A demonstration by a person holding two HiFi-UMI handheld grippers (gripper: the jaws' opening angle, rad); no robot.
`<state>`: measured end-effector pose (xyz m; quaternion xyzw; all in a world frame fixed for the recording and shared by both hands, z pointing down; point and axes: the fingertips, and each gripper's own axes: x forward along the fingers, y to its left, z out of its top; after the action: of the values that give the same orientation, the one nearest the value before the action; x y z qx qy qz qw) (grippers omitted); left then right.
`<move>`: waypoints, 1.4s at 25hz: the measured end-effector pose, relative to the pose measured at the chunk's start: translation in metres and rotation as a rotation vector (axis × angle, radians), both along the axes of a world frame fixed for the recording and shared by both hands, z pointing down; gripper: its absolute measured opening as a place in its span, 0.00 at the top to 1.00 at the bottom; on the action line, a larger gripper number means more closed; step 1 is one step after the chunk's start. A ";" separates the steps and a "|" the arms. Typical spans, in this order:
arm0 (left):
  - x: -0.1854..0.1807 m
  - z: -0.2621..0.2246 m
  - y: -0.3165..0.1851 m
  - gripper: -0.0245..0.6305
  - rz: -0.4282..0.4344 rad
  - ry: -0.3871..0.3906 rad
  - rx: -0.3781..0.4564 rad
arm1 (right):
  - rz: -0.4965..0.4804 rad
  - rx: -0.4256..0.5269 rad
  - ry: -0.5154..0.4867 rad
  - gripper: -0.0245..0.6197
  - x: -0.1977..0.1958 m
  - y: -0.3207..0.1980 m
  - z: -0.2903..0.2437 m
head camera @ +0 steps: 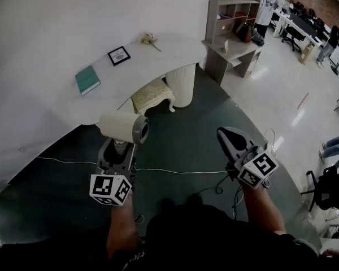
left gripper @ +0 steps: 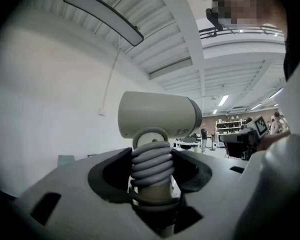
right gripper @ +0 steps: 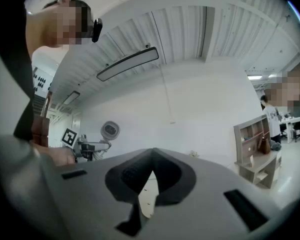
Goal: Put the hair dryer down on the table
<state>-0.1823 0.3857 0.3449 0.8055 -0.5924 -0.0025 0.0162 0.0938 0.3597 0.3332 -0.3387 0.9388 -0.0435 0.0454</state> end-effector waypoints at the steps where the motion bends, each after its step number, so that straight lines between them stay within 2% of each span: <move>1: 0.001 -0.001 -0.002 0.61 0.002 0.001 0.002 | 0.001 0.001 -0.003 0.96 0.001 -0.001 -0.001; 13: 0.022 -0.010 -0.007 0.61 0.005 0.007 0.016 | -0.019 0.022 -0.005 0.96 0.023 -0.004 -0.008; 18: 0.041 -0.006 -0.005 0.61 0.000 0.019 0.004 | -0.059 0.057 -0.003 0.95 0.037 0.004 -0.008; 22: 0.065 -0.008 -0.004 0.61 0.014 0.062 0.000 | -0.074 0.074 -0.007 0.95 0.060 0.010 -0.009; 27: 0.095 -0.013 -0.003 0.61 0.028 0.064 0.010 | -0.077 0.051 -0.008 0.95 0.088 0.014 -0.002; 35: 0.113 -0.012 -0.010 0.61 0.039 0.058 0.011 | -0.070 0.026 -0.023 0.95 0.109 0.008 0.002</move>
<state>-0.0693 0.3758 0.3332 0.8165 -0.5759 -0.0289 0.0291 0.2027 0.3672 0.3351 -0.3048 0.9499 -0.0368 0.0589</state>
